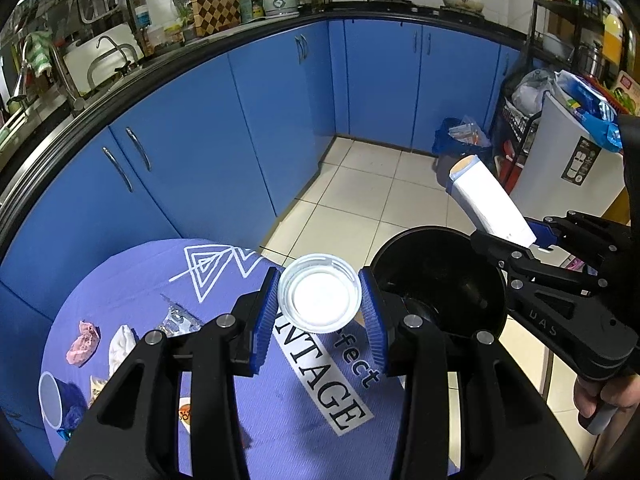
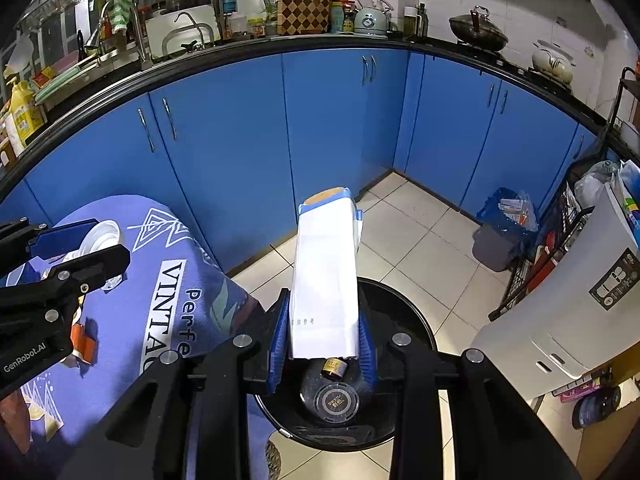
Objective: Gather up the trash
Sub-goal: 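Open the right tool to drop the carton into the bin while the left tool releases the cap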
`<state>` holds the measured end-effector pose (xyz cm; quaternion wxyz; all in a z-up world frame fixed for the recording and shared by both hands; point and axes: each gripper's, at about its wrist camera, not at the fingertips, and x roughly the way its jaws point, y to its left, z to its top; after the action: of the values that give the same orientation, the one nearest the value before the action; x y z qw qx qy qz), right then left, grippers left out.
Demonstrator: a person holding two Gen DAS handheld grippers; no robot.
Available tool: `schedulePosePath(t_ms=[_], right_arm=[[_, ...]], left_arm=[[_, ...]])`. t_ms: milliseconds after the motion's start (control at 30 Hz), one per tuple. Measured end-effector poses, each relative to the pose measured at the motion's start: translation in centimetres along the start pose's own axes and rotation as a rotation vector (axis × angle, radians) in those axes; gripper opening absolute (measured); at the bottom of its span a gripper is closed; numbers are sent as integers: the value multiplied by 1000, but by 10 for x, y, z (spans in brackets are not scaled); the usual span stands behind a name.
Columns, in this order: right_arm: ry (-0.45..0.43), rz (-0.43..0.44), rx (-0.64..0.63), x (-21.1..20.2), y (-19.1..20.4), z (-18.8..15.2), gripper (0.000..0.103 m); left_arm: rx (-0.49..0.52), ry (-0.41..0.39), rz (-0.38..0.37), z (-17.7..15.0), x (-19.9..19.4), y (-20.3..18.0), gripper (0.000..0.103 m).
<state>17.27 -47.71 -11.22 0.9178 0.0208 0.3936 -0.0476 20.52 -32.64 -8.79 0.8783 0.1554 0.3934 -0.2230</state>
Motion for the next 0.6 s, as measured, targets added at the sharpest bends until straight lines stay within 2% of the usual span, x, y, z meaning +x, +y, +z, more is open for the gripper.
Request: schedulePosePath(t_ms=[300, 400, 433, 467, 500, 533, 600], right_arm=[[-23, -23, 9, 3, -5, 5, 31], [-31, -30, 10, 2, -6, 5, 37], [-39, -40, 7, 1, -5, 5, 45], [-48, -49, 4, -1, -5, 5, 63], [-61, -61, 0, -3, -5, 5, 71], [-84, -91, -5, -7, -4, 4, 85], [-115, -120, -12, -12, -3, 3, 89]], left_arm=[[-1, -5, 2, 3, 2, -2, 41], [3, -9, 6, 4, 2, -3, 41], [3, -11, 6, 4, 1, -3, 41], [3, -12, 6, 4, 1, -4, 41], [3, -12, 5, 4, 2, -4, 41], [3, -11, 3, 4, 2, -4, 41], [4, -9, 1, 4, 3, -5, 41]])
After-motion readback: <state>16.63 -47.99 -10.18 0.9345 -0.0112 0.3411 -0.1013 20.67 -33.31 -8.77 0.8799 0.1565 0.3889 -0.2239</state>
